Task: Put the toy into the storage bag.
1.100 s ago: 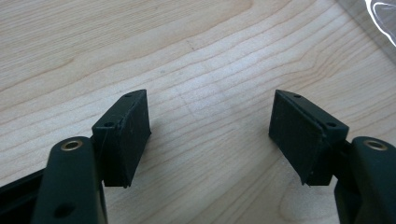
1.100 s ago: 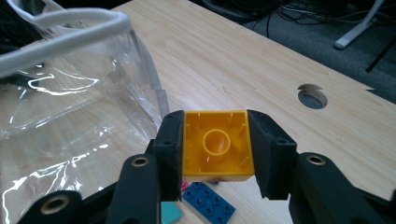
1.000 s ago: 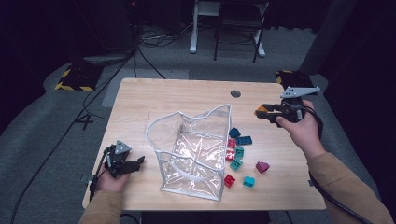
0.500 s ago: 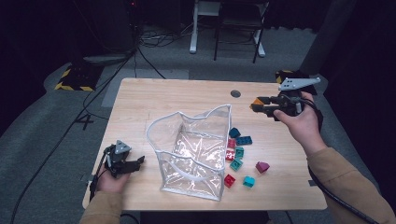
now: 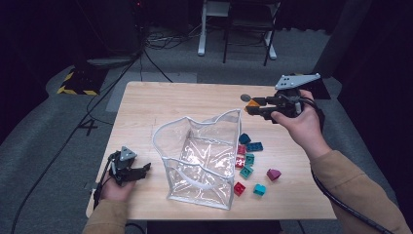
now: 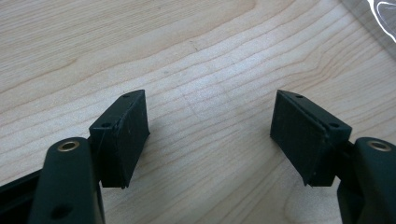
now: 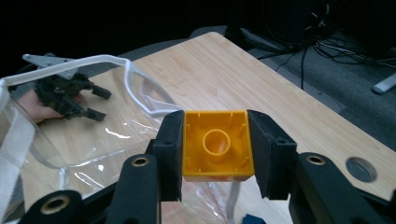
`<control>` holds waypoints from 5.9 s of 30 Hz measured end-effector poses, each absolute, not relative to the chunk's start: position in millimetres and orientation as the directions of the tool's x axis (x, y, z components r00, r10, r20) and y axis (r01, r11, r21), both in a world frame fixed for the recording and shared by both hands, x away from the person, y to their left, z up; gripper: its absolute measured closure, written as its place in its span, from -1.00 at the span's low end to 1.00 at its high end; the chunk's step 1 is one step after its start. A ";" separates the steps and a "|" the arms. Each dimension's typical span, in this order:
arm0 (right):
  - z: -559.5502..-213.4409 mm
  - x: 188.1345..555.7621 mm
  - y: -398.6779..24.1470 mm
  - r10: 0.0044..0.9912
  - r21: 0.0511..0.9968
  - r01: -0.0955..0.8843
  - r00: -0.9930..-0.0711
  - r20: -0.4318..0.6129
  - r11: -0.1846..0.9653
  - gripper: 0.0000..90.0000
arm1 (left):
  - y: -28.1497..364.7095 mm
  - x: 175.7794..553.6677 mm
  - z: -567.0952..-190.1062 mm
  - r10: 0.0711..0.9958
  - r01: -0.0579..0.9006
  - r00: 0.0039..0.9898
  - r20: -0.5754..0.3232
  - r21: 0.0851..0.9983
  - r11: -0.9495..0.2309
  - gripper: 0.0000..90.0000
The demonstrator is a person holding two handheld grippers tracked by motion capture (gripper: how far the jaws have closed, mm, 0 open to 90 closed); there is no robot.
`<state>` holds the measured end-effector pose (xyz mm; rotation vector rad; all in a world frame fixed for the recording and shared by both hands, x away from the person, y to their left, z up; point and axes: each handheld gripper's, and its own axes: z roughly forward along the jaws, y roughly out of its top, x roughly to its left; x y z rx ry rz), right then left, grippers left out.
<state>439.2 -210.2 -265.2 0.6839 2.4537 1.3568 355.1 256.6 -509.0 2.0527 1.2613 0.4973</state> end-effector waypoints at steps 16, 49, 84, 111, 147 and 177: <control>-253.3 422.2 -142.6 0.388 0.845 0.227 -0.921 0.026 0.483 0.32 | 256.7 355.1 -509.0 0.887 0.633 0.461 -0.023 0.710 -0.310 -0.37; -303.3 401.2 -70.2 0.281 0.776 0.260 -0.953 0.110 0.575 0.32 | 256.7 355.1 -509.0 0.887 0.633 0.461 -0.023 0.710 -0.310 -0.37; -324.3 384.0 -69.9 0.280 0.637 0.292 -0.952 0.123 0.714 -0.25 | 256.5 355.0 -509.1 0.888 0.633 0.460 -0.024 0.710 -0.308 -0.37; -268.0 394.4 -168.9 0.408 0.812 0.285 -0.911 0.064 0.509 -0.31 | 256.8 355.2 -508.9 0.890 0.636 0.456 -0.024 0.708 -0.307 -0.37; -340.0 466.8 -240.6 0.573 0.812 0.388 -0.815 0.082 0.436 -0.33 | 257.1 355.6 -508.8 0.899 0.646 0.438 -0.028 0.705 -0.293 -0.39; -457.4 497.3 -224.1 0.617 0.702 0.481 -0.783 0.075 0.525 -0.33 | 257.7 356.5 -508.9 0.902 0.644 0.431 -0.021 0.708 -0.291 -0.39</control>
